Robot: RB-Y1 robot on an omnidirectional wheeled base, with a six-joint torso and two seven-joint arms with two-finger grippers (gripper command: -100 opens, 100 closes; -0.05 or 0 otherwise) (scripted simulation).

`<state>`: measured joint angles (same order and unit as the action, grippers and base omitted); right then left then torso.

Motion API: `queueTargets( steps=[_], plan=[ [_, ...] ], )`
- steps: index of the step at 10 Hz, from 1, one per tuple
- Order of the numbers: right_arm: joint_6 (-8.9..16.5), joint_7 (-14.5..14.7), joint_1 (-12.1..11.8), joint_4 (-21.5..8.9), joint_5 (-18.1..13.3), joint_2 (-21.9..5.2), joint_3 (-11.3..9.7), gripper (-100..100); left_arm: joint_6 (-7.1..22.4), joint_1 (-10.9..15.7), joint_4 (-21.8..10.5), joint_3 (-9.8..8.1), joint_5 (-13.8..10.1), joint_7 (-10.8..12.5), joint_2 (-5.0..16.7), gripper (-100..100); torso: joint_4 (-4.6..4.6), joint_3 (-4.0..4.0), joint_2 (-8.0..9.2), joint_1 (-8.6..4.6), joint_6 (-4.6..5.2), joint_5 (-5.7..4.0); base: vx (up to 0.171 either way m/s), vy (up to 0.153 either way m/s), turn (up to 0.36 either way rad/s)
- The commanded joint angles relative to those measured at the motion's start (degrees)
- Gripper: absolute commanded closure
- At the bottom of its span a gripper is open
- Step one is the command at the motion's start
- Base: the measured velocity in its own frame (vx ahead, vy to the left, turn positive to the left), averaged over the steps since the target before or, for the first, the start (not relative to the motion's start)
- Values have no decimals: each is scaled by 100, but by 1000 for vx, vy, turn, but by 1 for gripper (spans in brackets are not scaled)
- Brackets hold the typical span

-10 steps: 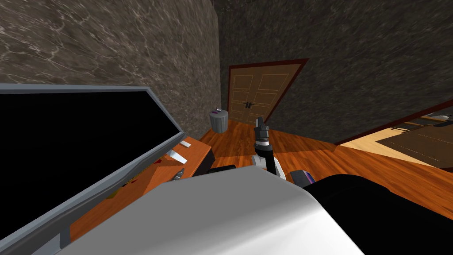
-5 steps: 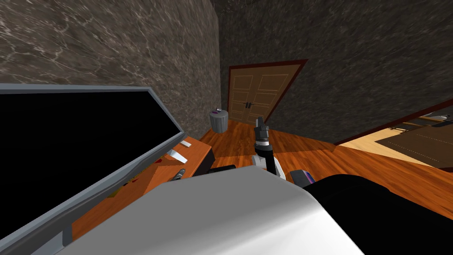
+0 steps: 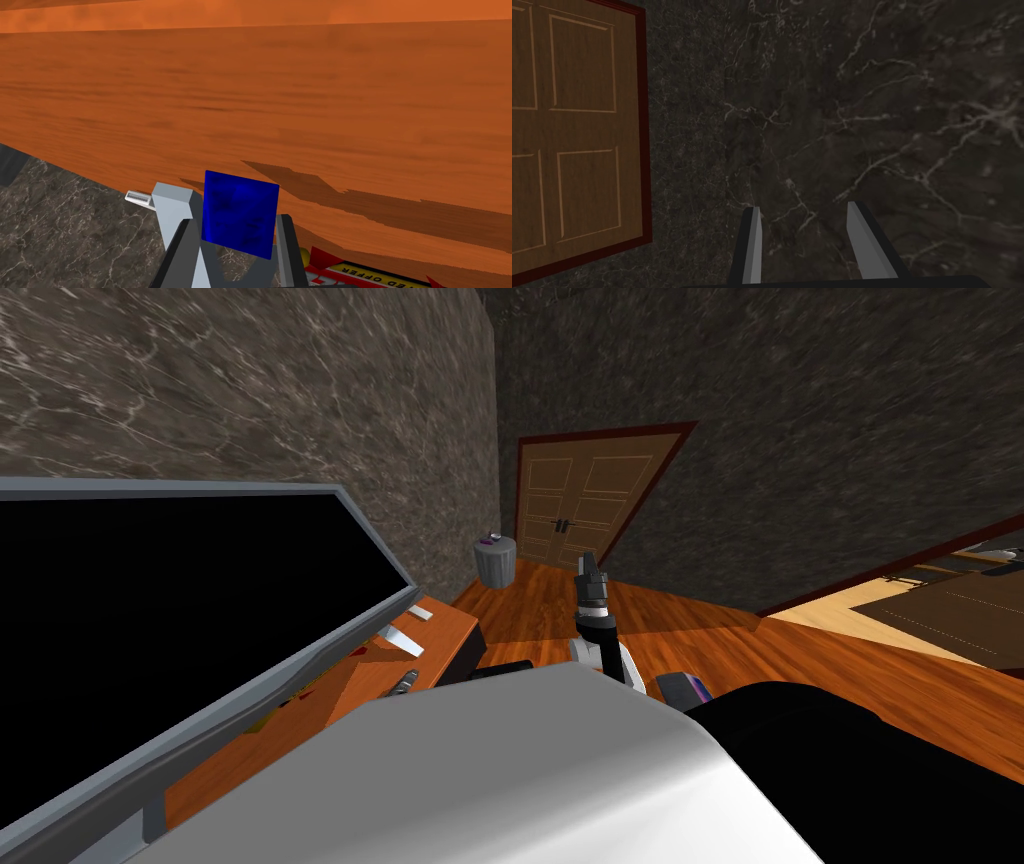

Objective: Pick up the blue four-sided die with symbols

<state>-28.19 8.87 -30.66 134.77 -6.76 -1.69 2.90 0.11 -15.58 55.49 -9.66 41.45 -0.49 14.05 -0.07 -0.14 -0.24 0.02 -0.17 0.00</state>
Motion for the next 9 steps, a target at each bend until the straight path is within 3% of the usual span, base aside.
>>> queueTargets(
  steps=[1,7,8,9],
  plan=[
    [0,0,0,0,0,0,0,0,39,-190,177,61,-14,121,56,100,0,0,0,0,0,0,3,-4,13],
    [0,0,0,0,0,0,0,0,78,-917,797,262,-48,567,317,100,0,-7,-14,-6,5,0,20,-10,-24],
    [0,0,0,0,0,0,0,0,77,-840,722,232,-39,516,284,100,0,-8,-17,-10,7,0,20,-9,-7],
    [0,0,0,0,0,0,0,0,81,-853,738,237,-39,529,284,0,1,-6,-12,-6,7,0,0,0,0]
  ],
)
